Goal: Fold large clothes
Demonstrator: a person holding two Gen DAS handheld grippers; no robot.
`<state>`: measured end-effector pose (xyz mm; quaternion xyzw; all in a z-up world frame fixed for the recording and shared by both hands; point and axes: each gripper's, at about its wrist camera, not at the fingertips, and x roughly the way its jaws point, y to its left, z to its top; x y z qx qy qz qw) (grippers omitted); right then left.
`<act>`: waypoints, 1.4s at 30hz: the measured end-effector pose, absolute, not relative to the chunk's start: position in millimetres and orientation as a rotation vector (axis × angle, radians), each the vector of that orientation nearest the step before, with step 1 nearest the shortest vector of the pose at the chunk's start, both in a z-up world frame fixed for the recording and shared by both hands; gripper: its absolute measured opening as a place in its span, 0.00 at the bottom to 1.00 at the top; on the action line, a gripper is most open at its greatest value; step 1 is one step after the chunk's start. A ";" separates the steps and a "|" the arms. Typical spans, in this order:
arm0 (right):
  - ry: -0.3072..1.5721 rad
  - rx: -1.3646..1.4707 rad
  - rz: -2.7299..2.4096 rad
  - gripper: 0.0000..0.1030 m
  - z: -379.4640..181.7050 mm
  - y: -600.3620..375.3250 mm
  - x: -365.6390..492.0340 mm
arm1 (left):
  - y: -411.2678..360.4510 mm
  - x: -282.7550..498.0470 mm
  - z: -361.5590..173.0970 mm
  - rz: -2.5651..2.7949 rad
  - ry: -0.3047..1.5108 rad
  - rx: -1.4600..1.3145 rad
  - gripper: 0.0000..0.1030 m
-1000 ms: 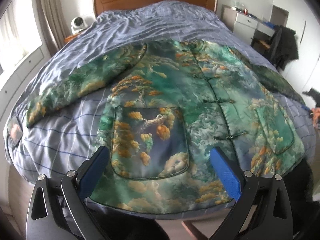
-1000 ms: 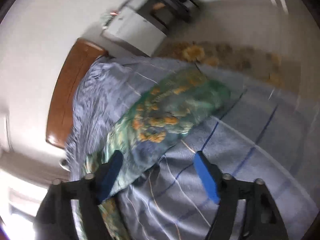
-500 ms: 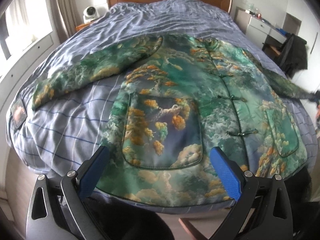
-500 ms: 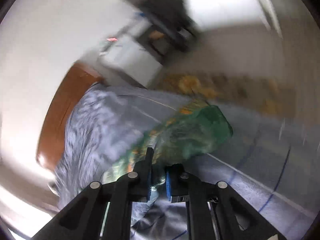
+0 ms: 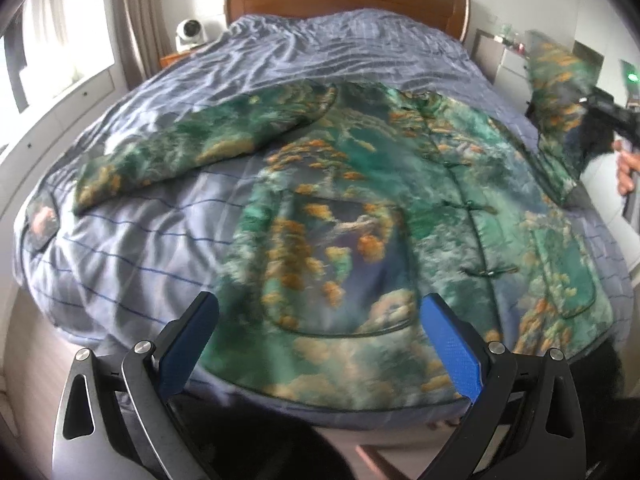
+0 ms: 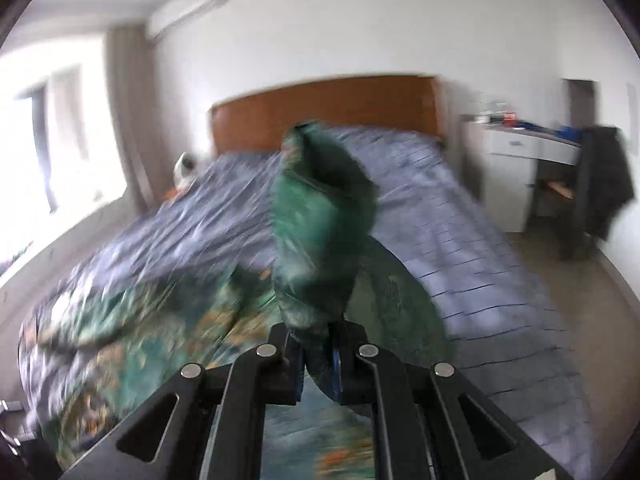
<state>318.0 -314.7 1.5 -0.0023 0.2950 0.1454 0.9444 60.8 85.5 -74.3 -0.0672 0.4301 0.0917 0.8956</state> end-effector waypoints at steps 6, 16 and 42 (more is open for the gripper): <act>0.772 -0.176 0.375 0.09 -80.7 -231.5 320.7 | 102.4 54.5 -79.1 0.206 0.898 -0.179 0.98; 0.924 -0.269 0.439 0.56 -154.9 -194.6 275.9 | 75.0 121.2 -80.8 0.053 0.939 -0.123 0.98; 0.848 -0.057 0.413 0.60 -99.1 -312.3 179.5 | -57.2 384.3 -117.2 -0.248 1.158 -0.170 0.09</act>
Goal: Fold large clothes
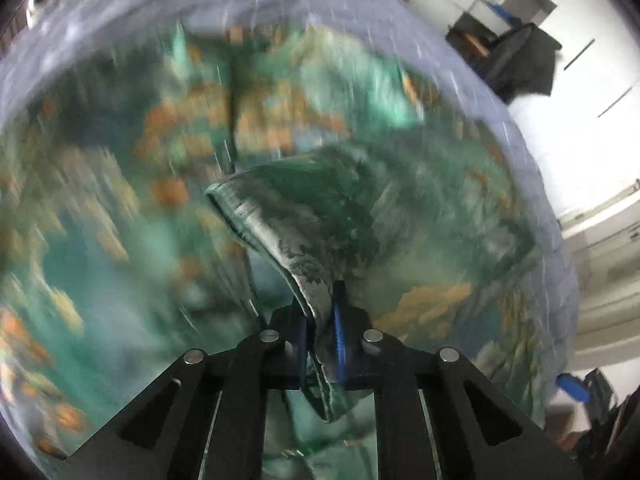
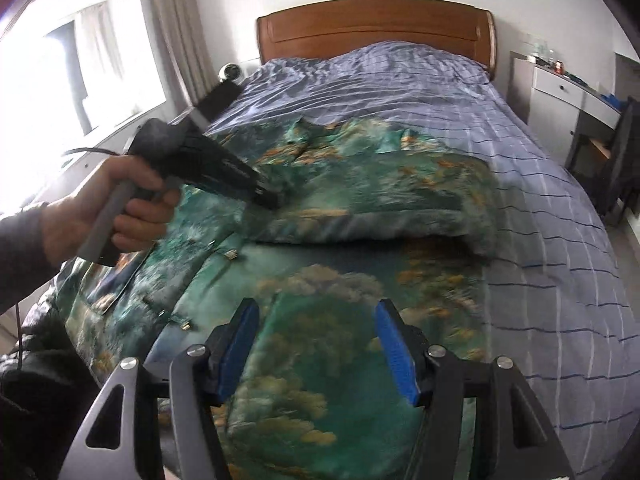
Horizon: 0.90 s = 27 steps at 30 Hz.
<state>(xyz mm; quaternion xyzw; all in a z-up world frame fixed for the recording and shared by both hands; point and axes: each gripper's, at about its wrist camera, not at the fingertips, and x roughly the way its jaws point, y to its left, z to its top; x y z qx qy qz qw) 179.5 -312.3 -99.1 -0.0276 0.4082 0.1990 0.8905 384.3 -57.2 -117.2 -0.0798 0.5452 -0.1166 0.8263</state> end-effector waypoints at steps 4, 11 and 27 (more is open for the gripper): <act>0.831 -0.052 0.354 0.60 -90.8 -338.8 216.3 | -35.3 405.9 -85.9 -0.219 1.079 -0.192 0.09; 0.838 0.006 0.266 0.60 -87.9 -370.4 326.8 | -13.2 428.0 -126.6 -0.179 1.138 -0.228 0.10; 1.052 0.135 0.368 0.60 -181.8 -352.9 486.7 | -11.3 424.4 -164.4 -0.156 1.112 -0.248 0.17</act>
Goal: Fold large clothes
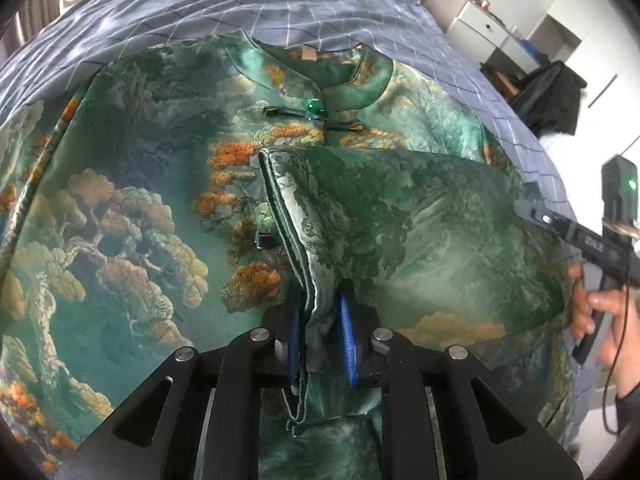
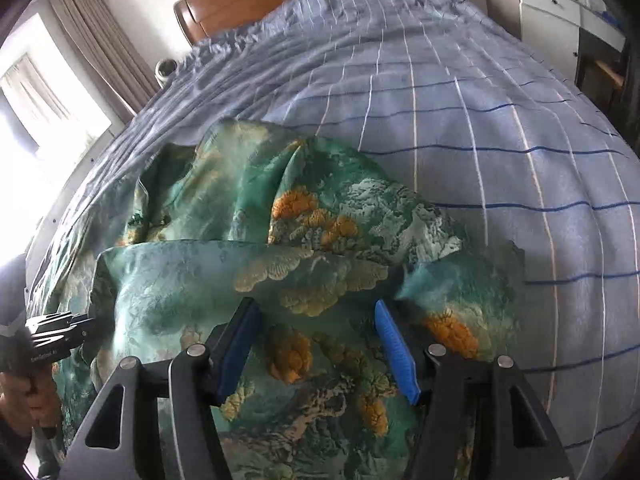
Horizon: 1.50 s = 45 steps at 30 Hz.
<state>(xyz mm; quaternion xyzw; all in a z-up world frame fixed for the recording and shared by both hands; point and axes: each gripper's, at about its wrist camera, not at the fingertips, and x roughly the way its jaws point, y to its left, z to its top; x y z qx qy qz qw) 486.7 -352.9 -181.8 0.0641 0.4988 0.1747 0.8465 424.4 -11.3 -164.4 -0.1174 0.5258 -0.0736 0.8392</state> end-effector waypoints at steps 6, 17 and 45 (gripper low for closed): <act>1.059 0.112 0.407 0.60 -170.5 -352.5 439.2 | -11.9 422.3 -162.4 -0.147 1.111 -0.235 0.17; 1.096 0.101 0.394 0.60 -178.5 -355.6 368.9 | -21.0 424.7 -163.8 -0.117 1.120 -0.183 0.18; 1.072 0.044 0.282 0.74 -144.0 -330.8 286.0 | 34.5 304.8 -119.8 0.024 1.017 -0.036 0.85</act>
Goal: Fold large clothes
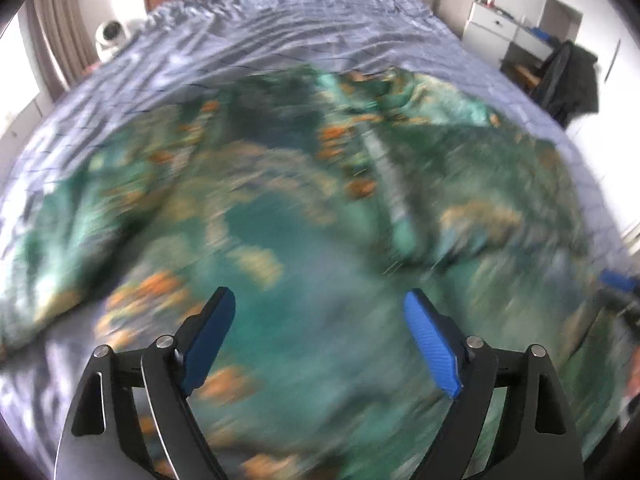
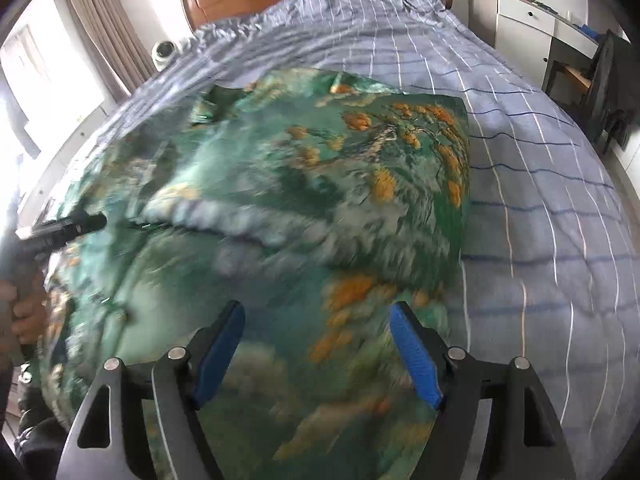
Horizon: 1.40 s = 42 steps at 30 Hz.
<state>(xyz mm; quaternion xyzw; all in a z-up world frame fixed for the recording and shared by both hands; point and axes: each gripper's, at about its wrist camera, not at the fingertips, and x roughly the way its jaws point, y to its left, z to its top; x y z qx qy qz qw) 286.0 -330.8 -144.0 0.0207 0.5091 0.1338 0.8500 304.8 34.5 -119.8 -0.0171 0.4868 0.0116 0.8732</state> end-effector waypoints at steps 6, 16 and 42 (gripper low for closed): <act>1.026 0.083 0.317 0.74 -125.8 -317.2 229.7 | 111.1 251.0 -116.3 0.150 1.017 -0.051 0.87; 0.988 0.016 0.377 0.74 -108.8 -276.0 175.1 | 212.8 212.5 -129.4 0.344 1.046 -0.193 0.87; 0.976 -0.065 0.421 0.74 -99.5 -232.1 153.4 | 411.6 180.4 -180.2 0.684 0.735 -1.120 0.90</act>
